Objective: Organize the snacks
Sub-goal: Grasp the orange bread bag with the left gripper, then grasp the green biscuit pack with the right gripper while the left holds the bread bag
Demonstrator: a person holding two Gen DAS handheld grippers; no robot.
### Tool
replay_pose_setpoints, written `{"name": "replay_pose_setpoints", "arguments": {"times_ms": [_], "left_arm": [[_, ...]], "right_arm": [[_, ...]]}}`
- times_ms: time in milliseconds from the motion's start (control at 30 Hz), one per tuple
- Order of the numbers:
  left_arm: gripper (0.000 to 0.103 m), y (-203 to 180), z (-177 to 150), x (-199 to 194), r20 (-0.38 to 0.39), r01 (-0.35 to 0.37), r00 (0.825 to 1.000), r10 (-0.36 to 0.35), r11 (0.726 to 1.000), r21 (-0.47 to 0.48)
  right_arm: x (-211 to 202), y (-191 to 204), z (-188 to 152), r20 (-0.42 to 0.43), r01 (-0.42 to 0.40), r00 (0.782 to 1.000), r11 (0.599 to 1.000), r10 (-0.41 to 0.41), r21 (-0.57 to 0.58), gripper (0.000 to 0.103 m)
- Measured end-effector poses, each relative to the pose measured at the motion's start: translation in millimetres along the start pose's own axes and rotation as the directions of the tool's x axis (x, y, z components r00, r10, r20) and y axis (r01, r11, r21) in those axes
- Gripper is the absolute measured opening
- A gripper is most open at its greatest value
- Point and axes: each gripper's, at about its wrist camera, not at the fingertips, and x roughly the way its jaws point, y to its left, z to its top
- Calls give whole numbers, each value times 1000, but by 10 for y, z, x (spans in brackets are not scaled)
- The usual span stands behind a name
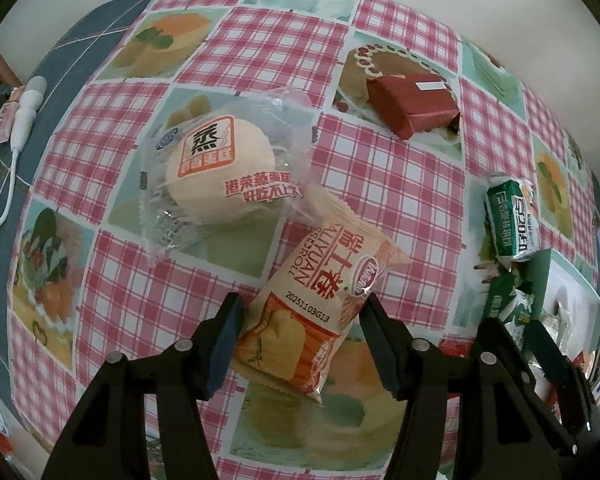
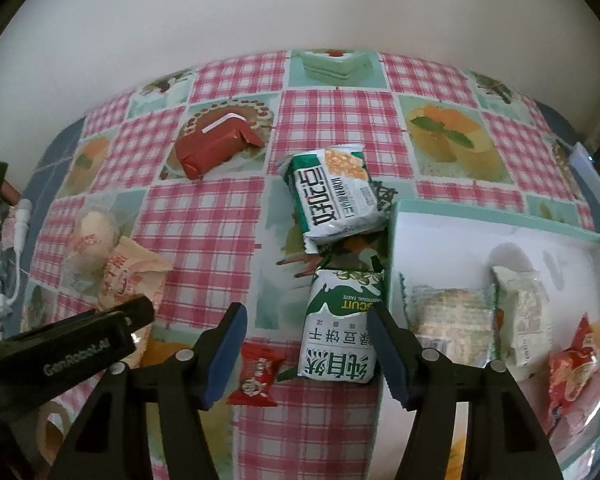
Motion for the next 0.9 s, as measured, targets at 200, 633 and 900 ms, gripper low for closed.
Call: {"name": "replay_pose_setpoints", "arguments": {"times_ms": [200,633,900], "left_arm": [[62,49,22,-5,1,-14,1000,14,1000,-9],[62,9,32,6,3,-25,1000,25,1000,-6],[57,-65,45,0,12,-30,999,30,1000,0]], "right_arm": [[-13,72,-10,-8,-56,998,998,56,-6,61],[70,49,-44,-28,47,998,999,-47,-25,45],[201,40,-107,-66,47,997,999,-48,-20,43]]}}
